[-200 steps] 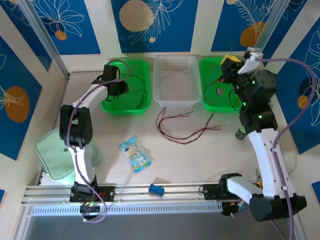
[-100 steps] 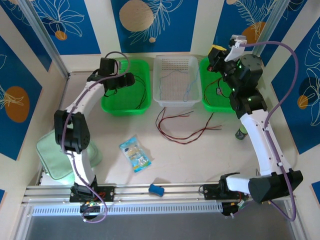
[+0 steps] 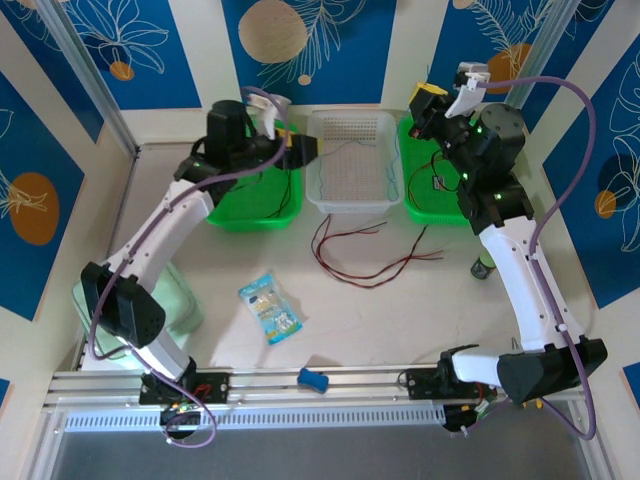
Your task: Untangle the cables
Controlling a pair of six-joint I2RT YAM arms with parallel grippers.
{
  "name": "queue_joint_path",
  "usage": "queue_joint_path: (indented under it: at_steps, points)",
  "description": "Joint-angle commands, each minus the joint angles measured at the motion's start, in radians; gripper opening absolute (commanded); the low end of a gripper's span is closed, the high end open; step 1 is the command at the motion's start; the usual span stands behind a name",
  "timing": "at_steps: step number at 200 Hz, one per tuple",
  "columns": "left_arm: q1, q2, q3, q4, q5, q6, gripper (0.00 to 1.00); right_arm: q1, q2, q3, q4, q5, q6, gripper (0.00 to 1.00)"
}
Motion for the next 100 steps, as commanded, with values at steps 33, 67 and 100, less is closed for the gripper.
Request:
queue_joint_path:
  at_steps: [33,67,100]
  points:
    - [-0.098,-0.061,-0.100,0.088,0.073,0.055,0.77,0.011,-0.044,0.066,-0.007,-0.042,0.026,0.00]
    - [-0.151,-0.031,-0.069,0.057,0.103,0.067,0.76,0.024,-0.059,0.064,-0.002,-0.058,0.053,0.00]
    - [-0.186,0.001,-0.052,0.086,0.154,0.044,0.69,0.037,-0.066,0.065,-0.002,-0.068,0.056,0.00]
